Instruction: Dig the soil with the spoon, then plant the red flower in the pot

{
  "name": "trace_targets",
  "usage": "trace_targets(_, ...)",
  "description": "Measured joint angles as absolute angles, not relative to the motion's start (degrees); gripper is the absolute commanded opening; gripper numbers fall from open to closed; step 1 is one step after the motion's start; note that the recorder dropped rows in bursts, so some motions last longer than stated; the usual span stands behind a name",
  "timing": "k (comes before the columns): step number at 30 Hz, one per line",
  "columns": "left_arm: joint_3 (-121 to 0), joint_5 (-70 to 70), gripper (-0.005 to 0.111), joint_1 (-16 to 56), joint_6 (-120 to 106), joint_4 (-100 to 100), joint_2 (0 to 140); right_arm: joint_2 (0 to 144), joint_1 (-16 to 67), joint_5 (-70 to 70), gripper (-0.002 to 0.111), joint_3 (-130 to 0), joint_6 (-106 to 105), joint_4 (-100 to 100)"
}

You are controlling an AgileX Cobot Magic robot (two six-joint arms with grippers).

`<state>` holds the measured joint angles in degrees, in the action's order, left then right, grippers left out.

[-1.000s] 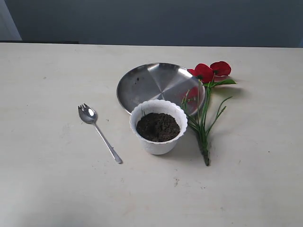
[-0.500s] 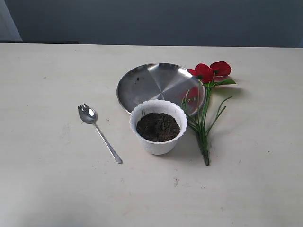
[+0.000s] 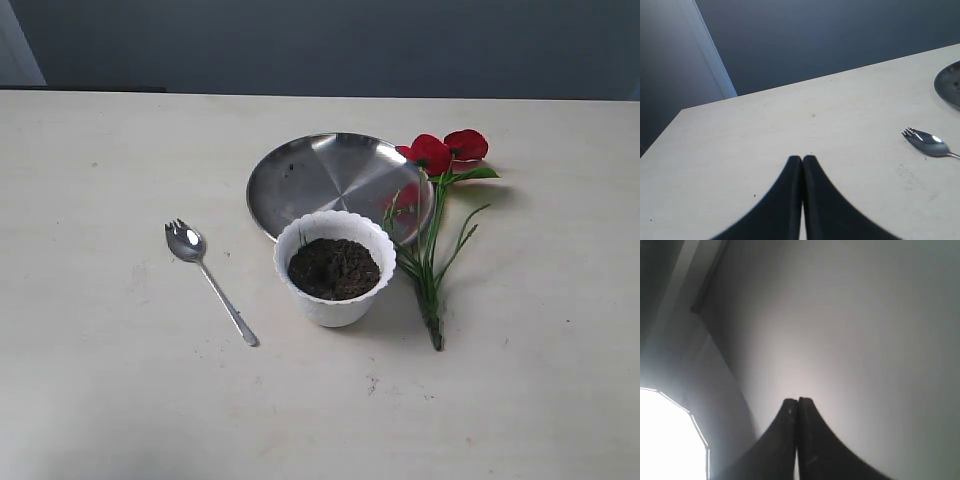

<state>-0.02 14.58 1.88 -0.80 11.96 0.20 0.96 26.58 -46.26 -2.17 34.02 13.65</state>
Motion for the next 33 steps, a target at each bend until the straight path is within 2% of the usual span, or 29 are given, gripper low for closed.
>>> trace_targets(3, 0.0, 14.6, 0.0, 1.9, -0.8, 12.0, 0.2, 4.8, 26.6, -39.1, -0.001, -9.1, 31.7, 8.0)
trace_targets(6, 0.0, 14.6, 0.0, 1.9, -0.8, 12.0, 0.2, 12.2, 26.6, -24.9, -0.001, -20.2, 36.0, -12.1)
trace_targets(9, 0.0, 14.6, 0.0, 1.9, -0.8, 12.0, 0.2, 22.7, 26.6, -15.9, -0.001, -31.4, 52.4, -37.1)
trace_targets(12, 0.0, 14.6, 0.0, 1.9, -0.8, 12.0, 0.2, 34.3, 26.9, -15.4, -0.001, -40.4, 71.4, -62.9)
trace_targets(13, 0.0, 14.6, 0.0, 1.9, -0.8, 12.0, 0.2, 39.5, 27.3, -17.4, -0.001, -44.3, 80.5, -74.2)
trace_targets(16, 0.0, 14.6, 0.0, 1.9, -0.8, 12.0, 0.2, 51.8, 29.3, -24.8, -0.001, -53.5, 99.0, -91.5)
trace_targets(21, 0.0, 14.6, 0.0, 1.9, -0.8, 12.0, 0.2, 70.1, 34.7, -28.4, -0.001, -63.3, 104.7, -98.7)
trace_targets(24, 0.0, 14.6, 0.0, 1.9, -0.8, 12.0, 0.2, 78.0, 39.5, -17.1, -0.001, -68.8, 100.5, -100.0)
trace_targets(29, 0.0, 14.6, 0.0, 1.9, -0.8, 12.0, 0.2, 88.2, 47.0, 15.7, -0.001, -77.2, 85.8, -99.5)
trace_targets(33, 0.0, 14.6, 0.0, 1.9, -0.8, 12.0, 0.2, 94.7, 50.2, 27.5, -0.001, -86.1, 52.3, -74.6)
